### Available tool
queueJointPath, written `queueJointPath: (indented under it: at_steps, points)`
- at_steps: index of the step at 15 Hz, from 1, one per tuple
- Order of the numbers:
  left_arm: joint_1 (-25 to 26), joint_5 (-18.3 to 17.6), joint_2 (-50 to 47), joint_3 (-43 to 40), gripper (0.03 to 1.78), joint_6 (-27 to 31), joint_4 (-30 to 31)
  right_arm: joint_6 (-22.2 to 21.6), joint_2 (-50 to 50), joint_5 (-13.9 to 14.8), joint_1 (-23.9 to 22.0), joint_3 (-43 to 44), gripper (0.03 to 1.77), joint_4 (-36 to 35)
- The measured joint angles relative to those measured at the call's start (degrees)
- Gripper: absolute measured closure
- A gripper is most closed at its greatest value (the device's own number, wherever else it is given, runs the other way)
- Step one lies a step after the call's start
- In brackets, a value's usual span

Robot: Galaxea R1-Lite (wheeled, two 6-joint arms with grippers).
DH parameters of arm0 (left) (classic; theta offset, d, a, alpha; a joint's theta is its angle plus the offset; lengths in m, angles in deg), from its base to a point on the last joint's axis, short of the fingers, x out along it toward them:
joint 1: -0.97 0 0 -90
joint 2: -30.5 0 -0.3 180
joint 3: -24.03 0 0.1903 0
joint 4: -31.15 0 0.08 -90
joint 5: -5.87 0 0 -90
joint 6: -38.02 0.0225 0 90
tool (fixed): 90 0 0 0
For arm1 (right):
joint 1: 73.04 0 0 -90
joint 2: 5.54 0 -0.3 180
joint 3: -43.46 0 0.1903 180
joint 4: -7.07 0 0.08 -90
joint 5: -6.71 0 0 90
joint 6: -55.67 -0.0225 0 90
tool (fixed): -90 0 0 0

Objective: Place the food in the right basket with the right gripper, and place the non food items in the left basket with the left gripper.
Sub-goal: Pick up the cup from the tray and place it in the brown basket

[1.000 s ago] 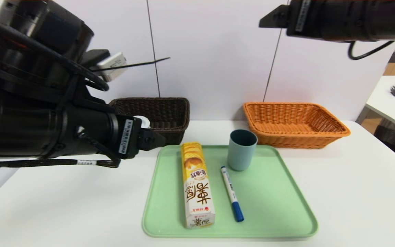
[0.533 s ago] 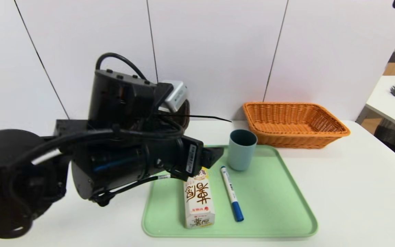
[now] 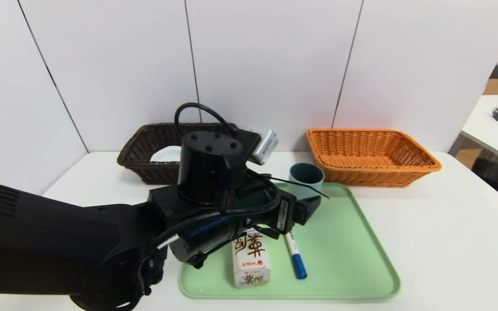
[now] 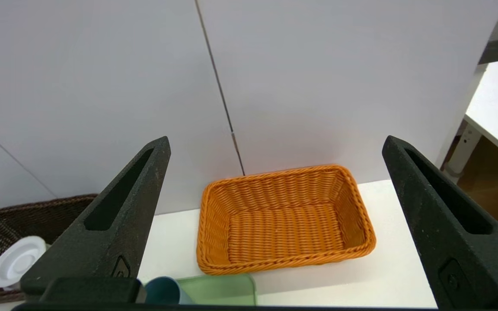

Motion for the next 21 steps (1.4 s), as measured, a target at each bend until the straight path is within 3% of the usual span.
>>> queueJointPath:
  at_steps: [7, 21]
  points:
    - [0.2, 0.3, 7.8, 1.7, 0.12, 1.9, 5.0, 0.2, -0.9, 0.6, -0.8, -0.9, 0.11, -0.1]
    - [2.8, 0.0, 18.7, 14.6, 0.12, 0.8, 4.9, 0.1, -2.7, 0.5, -1.2, -1.4, 0.11, -0.3]
